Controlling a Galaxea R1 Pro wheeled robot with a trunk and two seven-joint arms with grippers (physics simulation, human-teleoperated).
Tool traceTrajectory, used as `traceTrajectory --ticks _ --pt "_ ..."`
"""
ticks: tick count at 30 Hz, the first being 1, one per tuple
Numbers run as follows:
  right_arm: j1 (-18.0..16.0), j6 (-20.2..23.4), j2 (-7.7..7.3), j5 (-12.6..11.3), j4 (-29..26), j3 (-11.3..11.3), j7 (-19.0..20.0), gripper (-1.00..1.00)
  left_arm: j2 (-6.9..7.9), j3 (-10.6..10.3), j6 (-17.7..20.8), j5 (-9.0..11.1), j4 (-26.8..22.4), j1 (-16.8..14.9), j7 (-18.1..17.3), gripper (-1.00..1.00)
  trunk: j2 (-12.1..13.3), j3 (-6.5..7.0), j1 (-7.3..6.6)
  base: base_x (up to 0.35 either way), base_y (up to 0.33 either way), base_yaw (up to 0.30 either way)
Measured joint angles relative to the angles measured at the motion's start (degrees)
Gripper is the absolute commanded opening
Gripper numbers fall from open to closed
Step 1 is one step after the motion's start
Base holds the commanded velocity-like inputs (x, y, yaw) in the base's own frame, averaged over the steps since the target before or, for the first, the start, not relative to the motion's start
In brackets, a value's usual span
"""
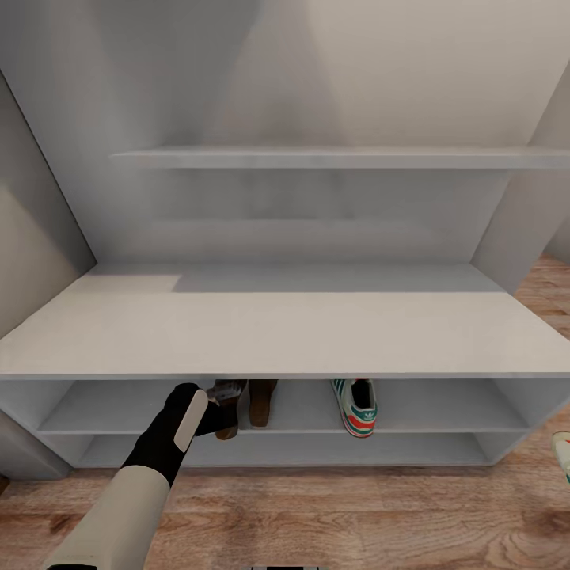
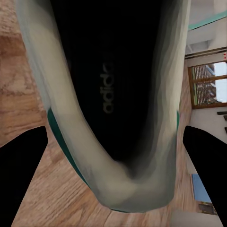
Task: Pick up the two gym shoes and the two sandals from the corridor floor and place them onto the hallstand (shoe rack) in the corridor, making sure they are on the rack and not on the floor. Arrange them so the two gym shoes are next to each other and the two sandals are next to each other.
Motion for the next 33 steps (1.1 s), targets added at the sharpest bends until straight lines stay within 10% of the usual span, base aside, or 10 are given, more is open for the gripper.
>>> traceTrajectory --ticks 33 --pt "0.00 0.06 0.00 -0.02 0.00 -0.01 0.00 -1.00 0.00 -0.03 0.28 -0.06 -1.60 0.00 -0.03 -1.00 0.00 0.00 0.56 0.000 0.000 0.000"
